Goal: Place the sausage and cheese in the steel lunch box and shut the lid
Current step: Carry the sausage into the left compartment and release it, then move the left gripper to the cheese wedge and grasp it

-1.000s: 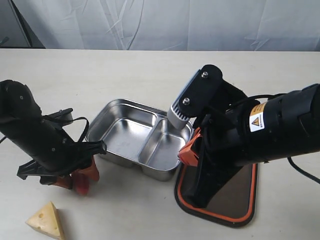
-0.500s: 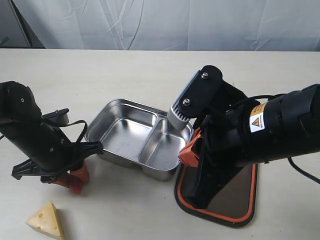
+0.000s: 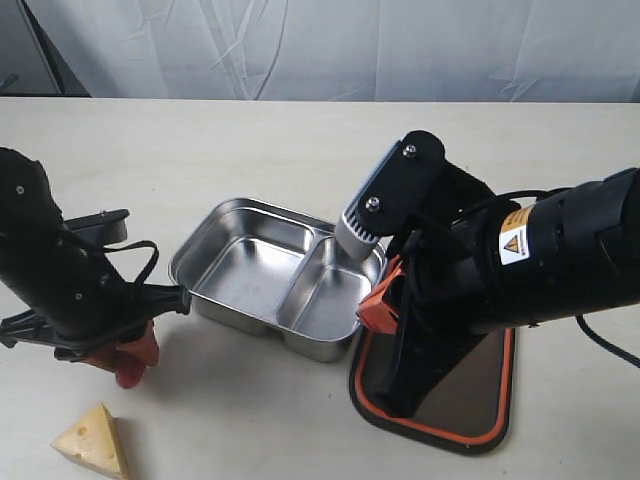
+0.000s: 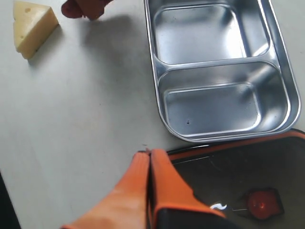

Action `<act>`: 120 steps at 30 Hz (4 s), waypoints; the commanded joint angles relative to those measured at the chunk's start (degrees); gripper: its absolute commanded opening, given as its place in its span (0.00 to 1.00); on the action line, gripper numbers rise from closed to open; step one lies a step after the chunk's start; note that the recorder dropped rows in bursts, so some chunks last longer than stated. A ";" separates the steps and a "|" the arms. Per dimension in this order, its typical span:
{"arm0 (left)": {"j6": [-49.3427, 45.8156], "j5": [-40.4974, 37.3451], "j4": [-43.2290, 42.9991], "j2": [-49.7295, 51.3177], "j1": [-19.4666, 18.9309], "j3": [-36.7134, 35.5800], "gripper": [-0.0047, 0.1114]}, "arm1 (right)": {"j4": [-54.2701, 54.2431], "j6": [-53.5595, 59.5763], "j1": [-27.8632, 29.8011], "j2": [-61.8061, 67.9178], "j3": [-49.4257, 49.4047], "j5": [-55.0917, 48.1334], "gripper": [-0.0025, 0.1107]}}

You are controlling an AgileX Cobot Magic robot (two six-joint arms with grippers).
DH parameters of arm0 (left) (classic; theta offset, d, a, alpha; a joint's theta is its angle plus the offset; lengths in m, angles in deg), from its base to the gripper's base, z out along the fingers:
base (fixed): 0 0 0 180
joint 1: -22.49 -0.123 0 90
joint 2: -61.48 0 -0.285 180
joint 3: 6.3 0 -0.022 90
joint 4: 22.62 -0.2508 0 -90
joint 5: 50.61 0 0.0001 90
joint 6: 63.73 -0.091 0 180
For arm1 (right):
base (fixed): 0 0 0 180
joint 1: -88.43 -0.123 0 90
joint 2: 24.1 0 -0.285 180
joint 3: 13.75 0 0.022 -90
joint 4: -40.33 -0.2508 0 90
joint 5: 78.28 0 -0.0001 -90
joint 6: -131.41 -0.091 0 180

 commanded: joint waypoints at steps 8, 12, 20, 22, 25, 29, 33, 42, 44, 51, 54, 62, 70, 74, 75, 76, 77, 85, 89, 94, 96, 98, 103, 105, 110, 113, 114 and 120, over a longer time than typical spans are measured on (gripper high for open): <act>-0.15 0.71 -1.29 -10.32 0.03 2.76 0.04 | 0.25 0.10 0.02 -0.41 0.16 0.08 0.03; -3.46 0.63 0.61 -11.50 0.13 7.14 0.04 | 0.25 0.10 0.02 -0.79 0.16 0.08 0.03; -13.85 -0.92 10.61 -7.57 0.24 13.63 0.04 | 0.50 0.10 0.02 -2.13 0.16 0.18 0.03; -13.85 -0.92 10.52 -5.57 0.47 14.28 0.04 | 0.50 0.10 0.02 -2.24 0.16 0.18 0.03; -14.91 -0.92 10.37 -2.78 1.71 15.10 0.04 | 0.50 -0.03 0.02 -2.88 0.16 0.26 0.03; -15.26 0.88 10.13 0.80 3.59 16.22 0.04 | 1.28 -2.08 0.02 -4.18 0.16 0.14 0.03; -15.50 2.57 10.13 2.96 4.53 16.94 0.04 | 2.82 -4.71 0.02 -5.96 0.16 -2.02 0.03; -19.72 3.12 11.97 5.13 4.53 17.82 0.10 | 4.93 -8.76 0.02 -9.21 0.16 -5.17 0.03; -20.15 3.22 12.01 5.13 4.53 18.11 0.17 | 5.05 -8.91 0.02 -9.47 0.16 -5.28 0.03; -22.61 3.32 13.78 5.23 4.53 18.99 0.50 | 5.49 -10.22 0.02 -9.46 0.16 -5.39 0.03; -24.68 2.02 12.91 5.23 4.53 18.99 0.51 | 6.52 -10.69 0.02 -9.46 0.16 -5.39 0.03; -19.44 -10.49 -3.60 -3.80 4.53 19.01 0.15 | 8.70 -13.73 0.02 -9.46 0.16 -5.47 0.03; -30.69 -22.77 -8.80 -19.72 4.53 15.51 0.04 | 11.76 -13.86 0.02 -9.46 0.16 -5.47 0.03; -38.44 -26.37 -8.80 -24.58 4.53 10.70 0.04 | 12.80 -13.86 0.02 -9.46 0.16 -5.47 0.03; -40.33 -26.39 -8.80 -25.52 4.53 9.60 0.04 | 13.13 -13.86 0.02 -9.46 0.16 -5.47 0.03; -41.75 -26.39 -8.71 -26.22 4.53 8.83 0.04 | 13.30 -13.86 0.02 -9.46 0.16 -5.47 0.03; -43.77 -26.60 -8.00 -26.93 4.53 7.98 0.04 | 13.60 -13.86 0.02 -9.46 0.16 -5.47 0.03; -69.66 -29.31 -0.60 -28.19 4.53 2.68 0.19 | 14.16 -13.86 0.02 -9.46 0.16 -5.89 0.03; -84.07 -28.72 2.76 -28.19 4.53 0.29 0.39 | 14.16 -13.86 0.02 -9.46 0.16 -6.04 0.03; -95.78 -28.08 5.82 -28.19 4.62 -2.03 0.51 | 14.16 -13.86 0.02 -9.46 0.16 -6.21 0.03; -98.46 -26.13 2.38 -28.19 4.62 -3.22 0.54 | 14.16 -13.86 0.02 -9.46 0.16 -6.18 0.03; -99.00 -23.89 -1.26 -28.08 4.62 -4.82 0.56 | 14.16 -13.86 0.02 -9.46 0.16 -6.18 0.03; -99.00 -20.54 -5.39 -26.35 4.62 -8.83 0.60 | 14.04 -13.86 0.02 -9.46 0.16 -6.33 0.03; -99.00 -18.43 -4.68 -25.43 4.62 -9.56 0.61 | 14.04 -13.86 0.02 -9.46 0.16 -6.33 0.03; -99.49 -14.14 -5.52 -24.85 4.65 -9.82 0.61 | 14.04 -13.86 0.02 -9.46 0.16 -6.33 0.03; -102.94 -12.54 -7.25 -24.85 6.02 -9.82 0.61 | 14.04 -13.86 0.02 -9.46 0.16 -6.33 0.03; -103.33 -12.28 -7.96 -24.82 7.20 -9.82 0.61 | 14.04 -13.86 0.02 -9.46 0.16 -6.33 0.03; -103.34 -11.18 -11.19 -23.14 12.79 -9.82 0.61 | 14.04 -13.86 0.02 -9.46 0.16 -6.33 0.03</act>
